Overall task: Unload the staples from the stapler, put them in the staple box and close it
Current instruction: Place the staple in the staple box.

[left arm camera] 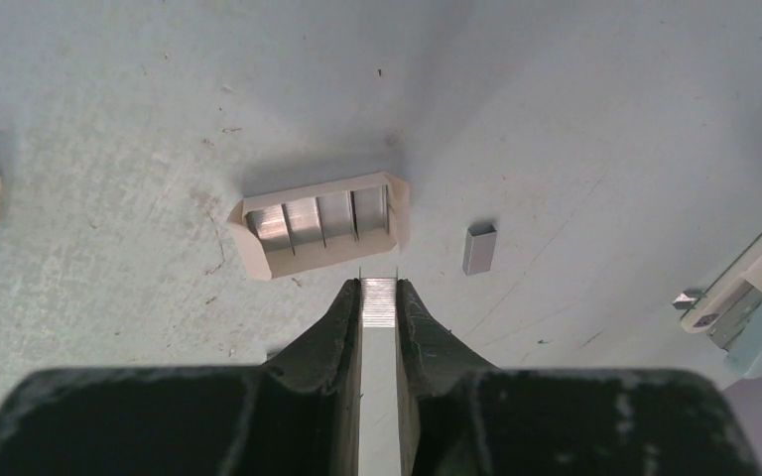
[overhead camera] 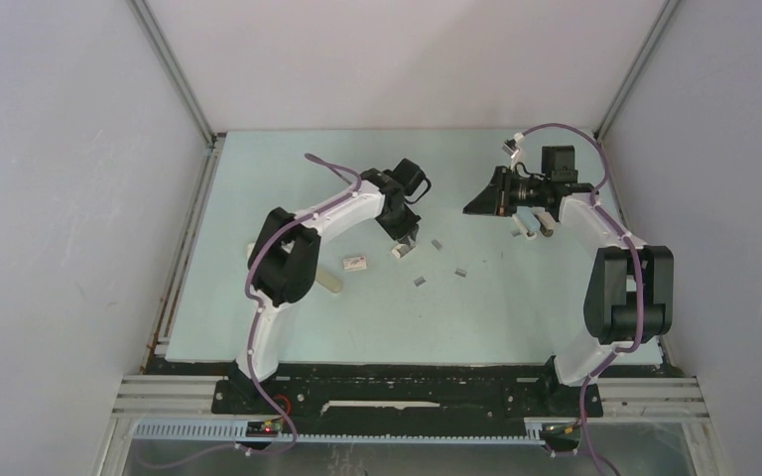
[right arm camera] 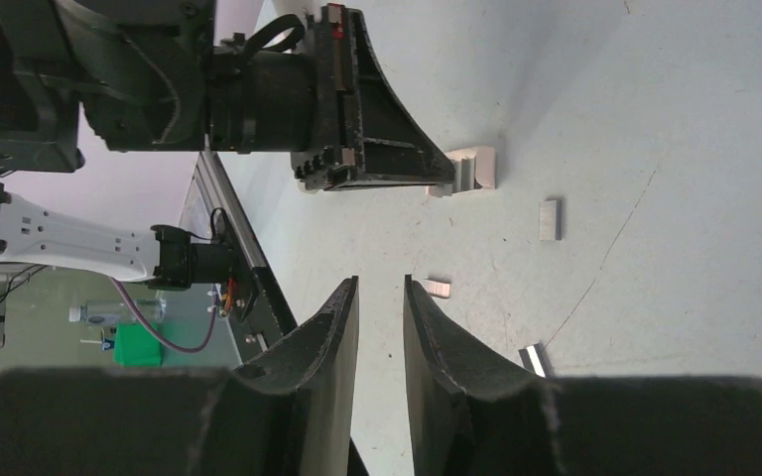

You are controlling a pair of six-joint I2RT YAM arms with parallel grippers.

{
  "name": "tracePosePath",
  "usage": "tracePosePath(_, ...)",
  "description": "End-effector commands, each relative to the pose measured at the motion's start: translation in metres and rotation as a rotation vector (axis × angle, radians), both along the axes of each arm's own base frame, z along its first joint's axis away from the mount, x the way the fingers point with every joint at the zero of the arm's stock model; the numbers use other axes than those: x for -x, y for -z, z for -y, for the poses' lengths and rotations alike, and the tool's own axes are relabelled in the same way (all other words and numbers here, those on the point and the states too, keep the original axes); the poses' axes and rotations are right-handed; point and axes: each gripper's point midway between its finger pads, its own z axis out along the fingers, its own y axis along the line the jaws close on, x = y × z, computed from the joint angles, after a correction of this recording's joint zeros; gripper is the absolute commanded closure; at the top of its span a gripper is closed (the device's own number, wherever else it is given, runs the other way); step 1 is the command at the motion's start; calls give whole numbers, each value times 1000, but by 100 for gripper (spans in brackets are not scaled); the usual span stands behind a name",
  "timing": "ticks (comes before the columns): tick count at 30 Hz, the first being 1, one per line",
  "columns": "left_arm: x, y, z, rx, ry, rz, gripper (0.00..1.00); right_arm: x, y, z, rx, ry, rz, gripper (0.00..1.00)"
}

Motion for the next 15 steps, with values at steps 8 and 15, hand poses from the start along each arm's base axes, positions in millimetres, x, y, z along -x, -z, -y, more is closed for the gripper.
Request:
tracePosePath(8, -18, 0, 2, 19, -27, 15, 92, -5, -9, 10, -20, 18, 24, 69)
tracePosePath(15, -18, 3, 2, 20, -24, 8, 92, -5, -8, 11, -20, 21, 19, 69)
